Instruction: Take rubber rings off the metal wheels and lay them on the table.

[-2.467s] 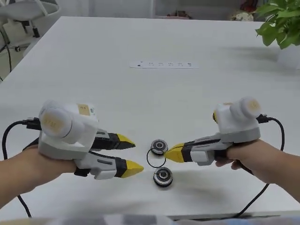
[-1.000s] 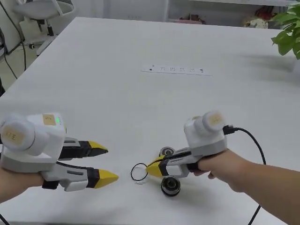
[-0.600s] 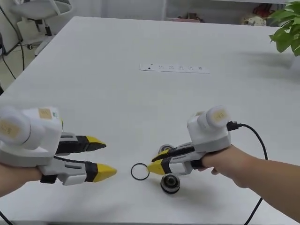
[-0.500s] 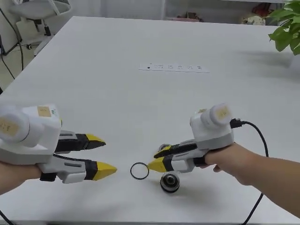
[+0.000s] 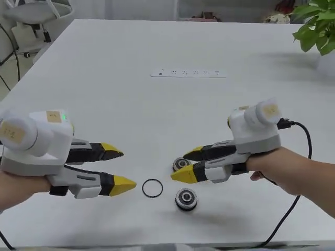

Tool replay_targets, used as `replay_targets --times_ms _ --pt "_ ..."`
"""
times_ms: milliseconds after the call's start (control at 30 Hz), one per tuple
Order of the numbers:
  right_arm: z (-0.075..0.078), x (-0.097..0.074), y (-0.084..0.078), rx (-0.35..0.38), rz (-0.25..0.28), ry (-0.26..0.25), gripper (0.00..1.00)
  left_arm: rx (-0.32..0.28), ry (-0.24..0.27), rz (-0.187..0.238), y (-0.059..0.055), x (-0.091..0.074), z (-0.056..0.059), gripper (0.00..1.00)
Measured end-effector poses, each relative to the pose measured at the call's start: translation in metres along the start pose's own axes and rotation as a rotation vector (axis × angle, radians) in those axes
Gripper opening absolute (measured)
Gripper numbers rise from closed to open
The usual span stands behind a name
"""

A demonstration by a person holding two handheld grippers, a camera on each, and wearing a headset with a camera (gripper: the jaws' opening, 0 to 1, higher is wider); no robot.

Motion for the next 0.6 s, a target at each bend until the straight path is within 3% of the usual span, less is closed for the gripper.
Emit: replay_targets --times_ms 200,400,600 --pt "-0.005 -0.014 -0.002 -0.014 0.005 -0.004 0.7 0.018 -0.023 0.002 0.008 0.008 0.007 0.48" --pt "-0.01 -0.022 -0.017 -0.025 -0.024 -0.011 0.81 0.039 -0.053 0.004 0.015 0.019 0.016 0.48" --pt "-0.016 -0.023 -0.034 -0.095 -0.075 -0.018 0.7 0.059 -0.089 0.0 0.019 0.032 0.028 0.49"
Point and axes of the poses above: the centre of the closed fingertips' face, and the gripper's own axes: x roughly forward along the fingers, z roughly to its right, y roughly out of its top, the point moved 2 cm from there along -x, roughly backward along the fingers, and after that the axes turned 12 degrees about y, right-handed, at the moved point
